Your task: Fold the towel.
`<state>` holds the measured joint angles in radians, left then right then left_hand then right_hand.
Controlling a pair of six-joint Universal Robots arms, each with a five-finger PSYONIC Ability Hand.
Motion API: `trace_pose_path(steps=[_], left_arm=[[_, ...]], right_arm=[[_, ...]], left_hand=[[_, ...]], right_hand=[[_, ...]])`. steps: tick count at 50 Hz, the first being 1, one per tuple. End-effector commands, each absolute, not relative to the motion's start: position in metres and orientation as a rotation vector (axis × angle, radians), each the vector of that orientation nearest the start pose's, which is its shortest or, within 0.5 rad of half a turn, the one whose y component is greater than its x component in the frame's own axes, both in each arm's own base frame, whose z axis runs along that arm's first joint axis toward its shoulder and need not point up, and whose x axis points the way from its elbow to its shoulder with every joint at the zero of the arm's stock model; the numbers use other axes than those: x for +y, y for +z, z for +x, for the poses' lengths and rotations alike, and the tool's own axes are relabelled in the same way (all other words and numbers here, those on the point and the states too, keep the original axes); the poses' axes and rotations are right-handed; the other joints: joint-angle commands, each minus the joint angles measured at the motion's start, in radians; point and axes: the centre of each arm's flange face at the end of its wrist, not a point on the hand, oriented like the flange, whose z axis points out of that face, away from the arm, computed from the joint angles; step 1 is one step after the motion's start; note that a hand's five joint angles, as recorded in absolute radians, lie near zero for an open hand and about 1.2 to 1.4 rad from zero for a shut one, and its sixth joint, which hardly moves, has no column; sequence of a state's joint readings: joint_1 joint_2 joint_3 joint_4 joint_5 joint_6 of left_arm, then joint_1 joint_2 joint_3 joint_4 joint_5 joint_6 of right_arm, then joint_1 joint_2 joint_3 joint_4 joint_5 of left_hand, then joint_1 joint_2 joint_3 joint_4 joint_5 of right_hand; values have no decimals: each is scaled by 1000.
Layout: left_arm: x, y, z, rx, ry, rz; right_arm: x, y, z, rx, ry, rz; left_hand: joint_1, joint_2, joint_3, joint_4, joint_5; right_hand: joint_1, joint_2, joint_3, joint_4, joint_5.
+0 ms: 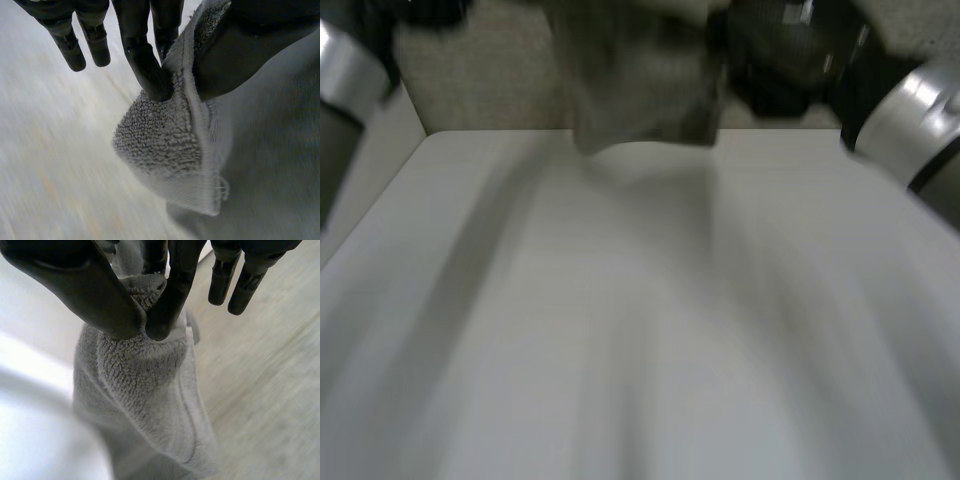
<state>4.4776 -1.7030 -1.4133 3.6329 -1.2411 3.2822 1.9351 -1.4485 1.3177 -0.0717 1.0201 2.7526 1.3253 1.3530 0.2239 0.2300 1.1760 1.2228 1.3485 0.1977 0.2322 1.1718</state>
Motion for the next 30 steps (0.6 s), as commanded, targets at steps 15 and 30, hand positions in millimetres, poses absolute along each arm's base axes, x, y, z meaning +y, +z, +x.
trace_pose_path(steps=[15, 30], left_arm=[[-282, 165, -200, 2316, -2092, 1012], [-260, 192, -221, 2240, -2192, 1102]], right_arm=[[-221, 176, 262, 1837, -1620, -1605], [-218, 184, 265, 1938, -1501, -1245]], left_hand=[[71, 43, -49, -55, 46], [71, 43, -49, -55, 46]], right_hand=[[173, 48, -23, -58, 50], [-1223, -1349, -23, -58, -1172]])
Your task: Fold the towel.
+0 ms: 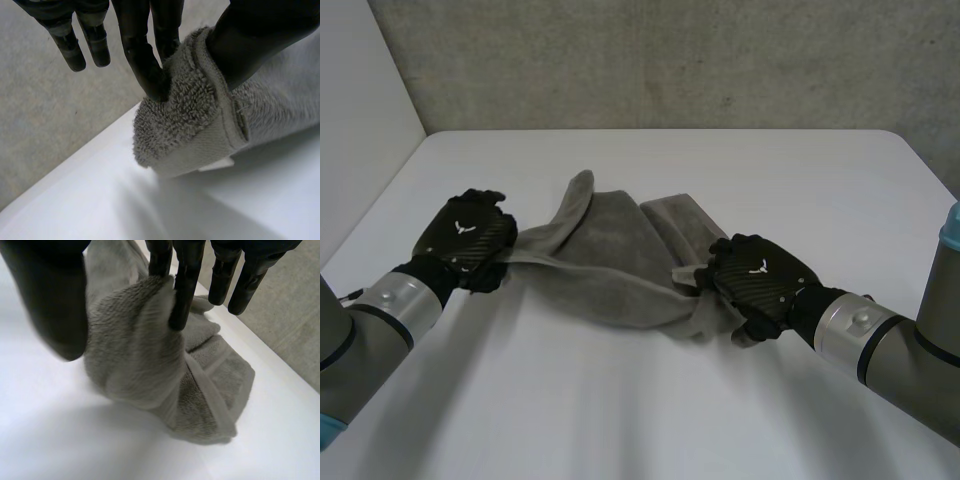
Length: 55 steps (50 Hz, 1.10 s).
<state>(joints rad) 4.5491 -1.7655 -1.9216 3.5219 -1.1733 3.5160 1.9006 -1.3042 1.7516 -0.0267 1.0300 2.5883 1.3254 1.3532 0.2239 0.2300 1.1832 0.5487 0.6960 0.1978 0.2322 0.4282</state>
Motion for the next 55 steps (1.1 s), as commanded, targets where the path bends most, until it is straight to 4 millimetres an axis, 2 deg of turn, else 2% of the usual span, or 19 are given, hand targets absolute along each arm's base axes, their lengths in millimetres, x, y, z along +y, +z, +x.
trace_pose_path(steps=[1, 7, 13, 20, 25, 29, 34, 40, 42, 45, 48, 50, 55], left_arm=[[-260, 196, -221, 2225, -2202, 1100], [-263, 211, -213, 2161, -2236, 1034], [-266, 228, -190, 2132, -2220, 908], [-261, 242, -162, 2171, -2168, 812], [-257, 241, -158, 2194, -2175, 837], [-252, 239, -159, 2209, -2177, 857], [-248, 235, -162, 2238, -2164, 872], [-247, 232, -162, 2254, -2155, 876], [-248, 233, -161, 2252, -2154, 870], [-249, 234, -160, 2244, -2158, 864], [-250, 236, -159, 2237, -2160, 858], [-250, 236, -159, 2239, -2159, 858], [-248, 235, -159, 2253, -2152, 858]], right_arm=[[-220, 184, 264, 1945, -1505, -1234], [-233, 189, 259, 1943, -1559, -1229], [-250, 195, 253, 1946, -1621, -1240], [-267, 196, 254, 1894, -1717, -1418], [-270, 197, 260, 1834, -1762, -1531], [-268, 197, 266, 1784, -1776, -1602], [-247, 202, 291, 1604, -1800, -1761], [-244, 203, 296, 1509, -1824, -1931], [-247, 199, 298, 1479, -1797, -2027], [-247, 197, 299, 1467, -1773, -2070], [-244, 190, 301, 1450, -1695, -2142], [-244, 179, 303, 1438, -1623, -2206], [-246, 168, 306, 1397, -1595, -2278]], left_hand=[[71, 43, -49, -55, 39], [71, 43, -49, -55, 39], [71, 43, -49, -55, 39], [71, 43, -49, -55, 39], [71, 43, -49, -55, 39], [71, 43, -49, -55, 39], [71, 43, -49, -55, 39], [71, 43, -49, -55, 39], [71, 43, -49, -55, 39], [71, 43, -49, -55, 39], [71, 43, -49, -55, 39], [71, 43, -49, -55, 39], [71, 43, -49, -55, 39]], right_hand=[[-549, -696, -23, -58, -428], [-549, -696, -23, -58, -428], [-549, -696, -23, -58, -428], [-549, -696, -23, -58, -428], [-549, -696, -23, -58, -428], [-549, -696, -23, -58, -428], [-549, -696, -23, -58, -428], [-549, -696, -23, -58, -428], [-549, -696, -23, -58, -428], [-549, -696, -23, -58, -428], [-540, -687, -23, -58, -428], [-534, -681, -23, -58, -428], [-508, -655, -23, -58, -428]])
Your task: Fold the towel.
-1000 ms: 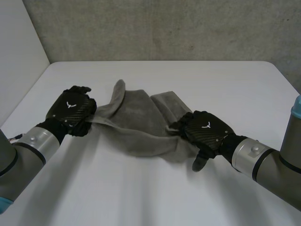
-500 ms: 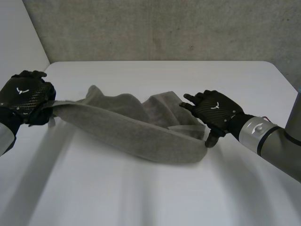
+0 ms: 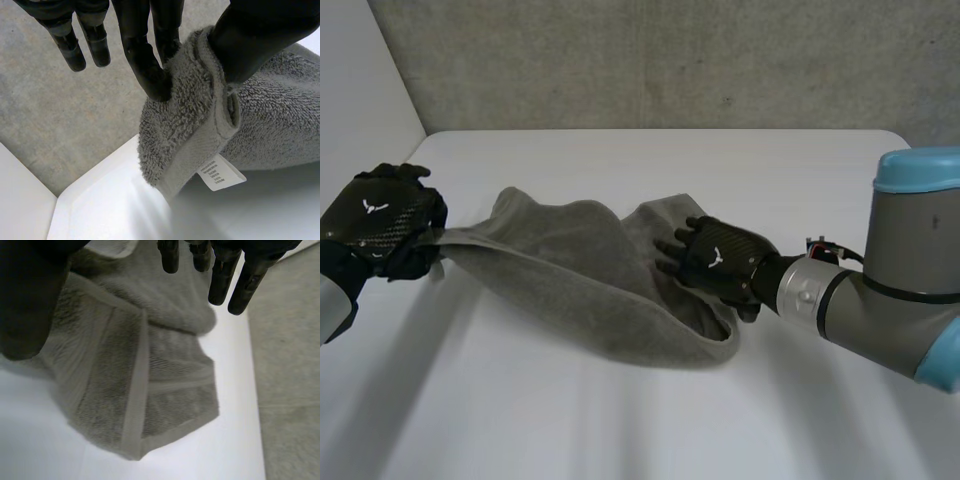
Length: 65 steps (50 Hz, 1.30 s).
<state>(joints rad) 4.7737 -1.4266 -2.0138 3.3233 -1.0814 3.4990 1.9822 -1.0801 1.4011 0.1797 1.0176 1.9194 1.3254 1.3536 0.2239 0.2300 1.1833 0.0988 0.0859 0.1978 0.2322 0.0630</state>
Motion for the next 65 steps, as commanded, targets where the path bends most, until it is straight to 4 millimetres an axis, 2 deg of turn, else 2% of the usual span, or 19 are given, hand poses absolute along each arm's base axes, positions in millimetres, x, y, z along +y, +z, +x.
trace_pose_path(steps=[1, 9, 11, 12, 14, 15, 16, 20, 22, 26, 33, 43, 53, 58, 60, 61, 62, 63, 65], left_arm=[[-248, 235, -159, 2253, -2152, 858], [-248, 233, -160, 2263, -2146, 859], [-249, 233, -158, 2261, -2144, 855], [-249, 233, -158, 2261, -2144, 855], [-249, 233, -158, 2259, -2144, 851], [-250, 233, -156, 2257, -2143, 845], [-251, 233, -156, 2255, -2142, 844], [-253, 232, -153, 2262, -2132, 830], [-254, 232, -152, 2264, -2129, 821], [-255, 231, -150, 2266, -2124, 817], [-252, 229, -149, 2303, -2090, 812], [-249, 227, -147, 2419, -2038, 852], [-268, 209, -152, 2547, -1965, 919], [-295, 195, -170, 2533, -1934, 1066], [-309, 194, -178, 2503, -1947, 1107], [-323, 198, -189, 2452, -1980, 1130], [-340, 207, -202, 2358, -2033, 1142], [-340, 207, -202, 2357, -2034, 1142], [-382, 251, -214, 2084, -2213, 963]], right_arm=[[-246, 168, 306, 1397, -1595, -2279], [-250, 159, 310, 1344, -1585, -2326], [-252, 156, 310, 1354, -1577, -2329], [-252, 156, 310, 1354, -1577, -2329], [-259, 161, 309, 1357, -1612, -2321], [-259, 161, 309, 1357, -1612, -2321], [-262, 166, 310, 1362, -1639, -2308], [-267, 176, 311, 1388, -1703, -2280], [-274, 186, 304, 1569, -1741, -2162], [-279, 185, 287, 1801, -1704, -2036], [-254, 172, 248, 2086, -1505, -1909], [-250, 187, 218, 2239, -1350, -1800], [-270, 192, 227, 2192, -1410, -1796], [-305, 191, 245, 2110, -1551, -1781], [-334, 212, 263, 1989, -1810, -1739], [-334, 212, 263, 1989, -1812, -1739], [-353, 236, 273, 1891, -2023, -1678], [-353, 236, 273, 1890, -2025, -1677], [-380, 308, 286, 1593, -2482, -1414]], left_hand=[[71, 43, -49, -55, 38], [71, 43, -49, -55, 38], [71, 43, -49, -55, 38], [71, 43, -49, -55, 38], [71, 43, -49, -55, 38], [71, 43, -49, -55, 38], [71, 43, -49, -55, 38], [71, 43, -49, -55, 38], [71, 43, -49, -55, 38], [71, 43, -49, -55, 38], [71, 43, -49, -55, 38], [71, 43, -49, -55, 38], [71, 43, -49, -55, 38], [71, 43, -49, -55, 38], [71, 43, -49, -55, 38], [71, 43, -49, -55, 38], [71, 43, -49, -55, 38], [71, 43, -49, -55, 38], [71, 43, -49, -55, 38]], right_hand=[[-58, -45, -23, -58, -63], [224, 237, -23, -58, 85], [490, 502, -23, -58, 351], [491, 504, -23, -58, 352], [1102, 1114, -23, -58, 963], [1105, 1118, -23, -58, 966], [1296, 1308, -23, -58, 1157], [1298, 1310, -23, -58, 1159], [1298, 1310, -23, -58, 1159], [1298, 1310, -23, -58, 1159], [1298, 1310, -23, -58, 1159], [1298, 1310, -23, -58, 1159], [1298, 1310, -23, -58, 1159], [1298, 1310, -23, -58, 1159], [1298, 1310, -23, -58, 1159], [1298, 1310, -23, -58, 1159], [1298, 1310, -23, -58, 1159], [1298, 1310, -23, -58, 1159], [1298, 1310, -23, -58, 1159]])
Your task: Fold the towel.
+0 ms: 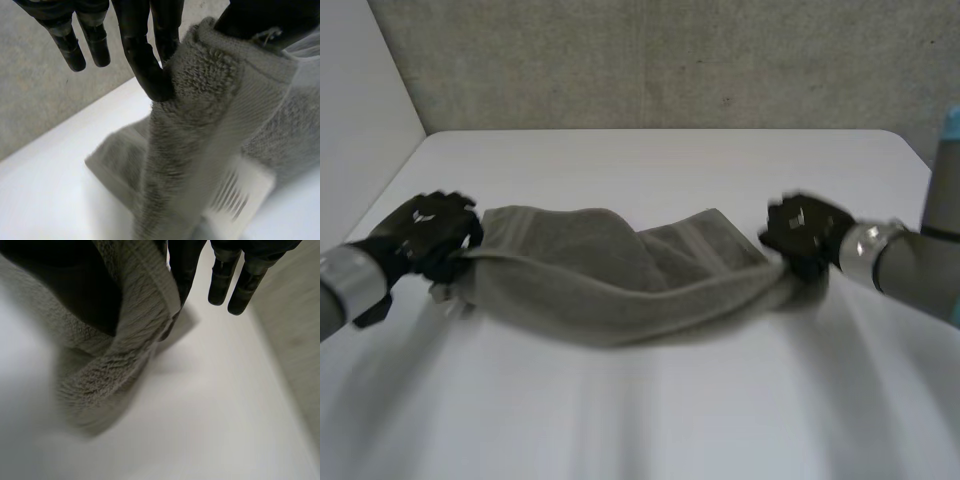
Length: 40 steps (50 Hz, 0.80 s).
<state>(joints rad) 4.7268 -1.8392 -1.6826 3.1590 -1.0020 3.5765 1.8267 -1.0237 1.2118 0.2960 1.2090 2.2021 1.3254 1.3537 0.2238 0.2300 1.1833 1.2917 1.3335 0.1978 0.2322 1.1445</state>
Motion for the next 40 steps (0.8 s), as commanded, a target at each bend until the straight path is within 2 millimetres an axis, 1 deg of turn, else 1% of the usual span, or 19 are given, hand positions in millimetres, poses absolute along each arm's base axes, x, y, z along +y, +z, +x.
trace_pose_path(steps=[1, 2, 3, 4, 5, 6, 8, 9, 11, 14, 17, 21, 22, 24, 25, 27, 28, 30, 40], left_arm=[[-383, 251, -214, 2083, -2214, 962], [-397, 283, -220, 1918, -2355, 825], [-398, 284, -220, 1916, -2357, 824], [-406, 324, -222, 1714, -2536, 672], [-405, 364, -223, 1518, -2711, 550], [-405, 364, -223, 1515, -2712, 549], [-372, 454, -218, 1071, -3063, 394], [-372, 454, -218, 1069, -3065, 394], [-346, 496, -210, 861, -3200, 371], [-347, 495, -209, 873, -3208, 394], [-352, 481, -213, 942, -3191, 489], [-377, 423, -211, 1222, -3088, 638], [-377, 423, -211, 1223, -3087, 639], [-389, 375, -207, 1436, -3000, 730], [-389, 375, -207, 1437, -3000, 730], [-393, 324, -209, 1652, -2910, 817], [-393, 324, -209, 1653, -2909, 818], [-393, 270, -212, 1857, -2790, 881], [-375, 156, -194, 2102, -2325, 1056]], right_arm=[[-380, 309, 286, 1591, -2484, -1412], [-386, 350, 285, 1420, -2678, -1231], [-382, 394, 280, 1237, -2834, -1031], [-382, 395, 280, 1235, -2835, -1029], [-373, 434, 270, 1067, -2935, -836], [-359, 464, 262, 927, -2972, -688], [-349, 479, 257, 865, -2957, -613], [-349, 479, 256, 864, -2957, -612], [-349, 470, 256, 921, -2878, -644], [-349, 442, 261, 1071, -2742, -791], [-349, 423, 263, 1164, -2649, -869], [-350, 370, 260, 1371, -2440, -1027], [-349, 355, 259, 1406, -2396, -1074], [-347, 341, 259, 1436, -2362, -1114], [-346, 327, 258, 1473, -2328, -1152], [-343, 314, 257, 1510, -2294, -1186], [-343, 314, 257, 1511, -2294, -1186], [-337, 287, 257, 1575, -2222, -1244], [-309, 197, 250, 1798, -1945, -1371]], left_hand=[[71, 43, -49, -55, 38], [71, 43, -49, -55, 38], [71, 43, -49, -55, 38], [71, 43, -49, -55, 38], [71, 43, -49, -55, 38], [71, 43, -49, -55, 38], [71, 43, -49, -55, 38], [71, 43, -49, -55, 38], [71, 43, -49, -55, 38], [71, 43, -49, -55, 38], [71, 43, -49, -55, 38], [71, 43, -49, -55, 38], [71, 43, -49, -55, 38], [71, 43, -49, -55, 38], [71, 43, -49, -55, 38], [71, 43, -49, -55, 38], [71, 43, -49, -55, 38], [71, 43, -49, -55, 38], [71, 43, -49, -55, 38]], right_hand=[[105, 63, -23, -58, 77], [105, 63, -23, -58, 77], [105, 63, -23, -58, 77], [105, 63, -23, -58, 77], [105, 63, -23, -58, 77], [105, 63, -23, -58, 77], [105, 63, -23, -58, 77], [105, 63, -23, -58, 77], [105, 63, -23, -58, 77], [105, 63, -23, -58, 77], [105, 63, -23, -58, 77], [105, 63, -23, -58, 77], [105, 63, -23, -58, 77], [105, 63, -23, -58, 77], [105, 63, -23, -58, 77], [105, 63, -23, -58, 77], [105, 63, -23, -58, 77], [105, 63, -23, -58, 77], [105, 63, -23, -58, 77]])
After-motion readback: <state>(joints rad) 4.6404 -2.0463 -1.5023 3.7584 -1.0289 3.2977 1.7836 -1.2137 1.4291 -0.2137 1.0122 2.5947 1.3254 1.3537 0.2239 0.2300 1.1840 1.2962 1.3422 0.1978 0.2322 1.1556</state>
